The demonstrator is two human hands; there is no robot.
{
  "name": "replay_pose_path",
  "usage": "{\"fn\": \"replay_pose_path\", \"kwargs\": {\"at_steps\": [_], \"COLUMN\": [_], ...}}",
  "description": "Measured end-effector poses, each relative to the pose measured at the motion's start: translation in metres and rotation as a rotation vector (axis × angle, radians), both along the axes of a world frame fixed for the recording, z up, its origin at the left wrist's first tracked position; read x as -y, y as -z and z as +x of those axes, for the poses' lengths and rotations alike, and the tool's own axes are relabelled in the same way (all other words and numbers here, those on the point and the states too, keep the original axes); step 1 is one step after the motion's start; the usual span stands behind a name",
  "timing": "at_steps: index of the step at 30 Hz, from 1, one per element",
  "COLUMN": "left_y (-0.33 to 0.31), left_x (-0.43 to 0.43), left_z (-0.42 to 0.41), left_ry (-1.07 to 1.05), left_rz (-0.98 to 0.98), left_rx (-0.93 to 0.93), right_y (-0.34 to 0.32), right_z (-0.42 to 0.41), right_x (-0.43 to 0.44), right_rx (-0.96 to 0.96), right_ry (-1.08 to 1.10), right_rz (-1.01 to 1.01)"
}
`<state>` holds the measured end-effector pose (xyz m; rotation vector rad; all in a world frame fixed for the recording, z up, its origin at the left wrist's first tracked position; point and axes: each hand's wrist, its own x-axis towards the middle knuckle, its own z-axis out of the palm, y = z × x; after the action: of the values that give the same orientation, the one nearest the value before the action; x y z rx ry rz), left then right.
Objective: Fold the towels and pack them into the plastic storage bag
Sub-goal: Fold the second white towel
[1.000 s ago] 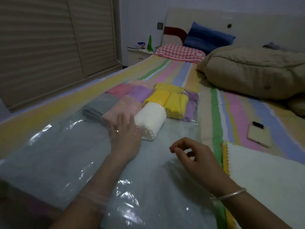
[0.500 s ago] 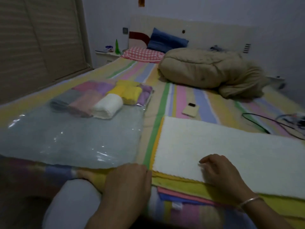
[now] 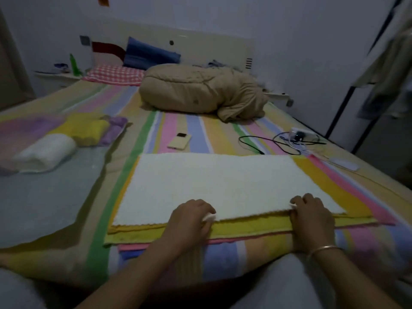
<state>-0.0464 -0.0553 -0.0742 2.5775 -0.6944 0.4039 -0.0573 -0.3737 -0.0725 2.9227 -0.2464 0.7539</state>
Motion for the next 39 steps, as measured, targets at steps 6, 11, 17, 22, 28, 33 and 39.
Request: {"fn": "replay_pose_path", "kwargs": {"at_steps": [6, 11, 17, 22, 28, 33, 39], "left_y": [0.011, 0.01, -0.001, -0.022, -0.023, -0.018, -0.012], "left_x": [0.005, 0.007, 0.0, -0.023, -0.041, -0.032, -0.033], "left_z": [0.01, 0.011, 0.016, 0.027, 0.035, 0.05, 0.081], "left_ry": [-0.027, -0.04, -0.159, -0.431, -0.486, -0.427, -0.393], "left_rz": [0.012, -0.021, -0.468, -1.224, -1.184, -0.978, -0.901], "left_rx": [-0.043, -0.121, -0.469, -0.869, -0.88, -0.689, -0.694], "right_y": [-0.016, -0.023, -0.036, -0.016, -0.027, -0.009, -0.01], "right_z": [-0.002, 0.01, 0.042, 0.042, 0.059, 0.099, 0.119], "right_x": [0.018, 0.002, -0.07, -0.143, -0.145, -0.139, -0.171], "right_rx": [-0.016, 0.062, 0.286, 0.019, 0.04, -0.339, -0.381], "right_ry": [0.224, 0.165, -0.451, -1.061, -0.88, -0.337, -0.802], "right_rz": [0.091, 0.014, -0.111, -0.044, 0.287, 0.511, 0.956]}}
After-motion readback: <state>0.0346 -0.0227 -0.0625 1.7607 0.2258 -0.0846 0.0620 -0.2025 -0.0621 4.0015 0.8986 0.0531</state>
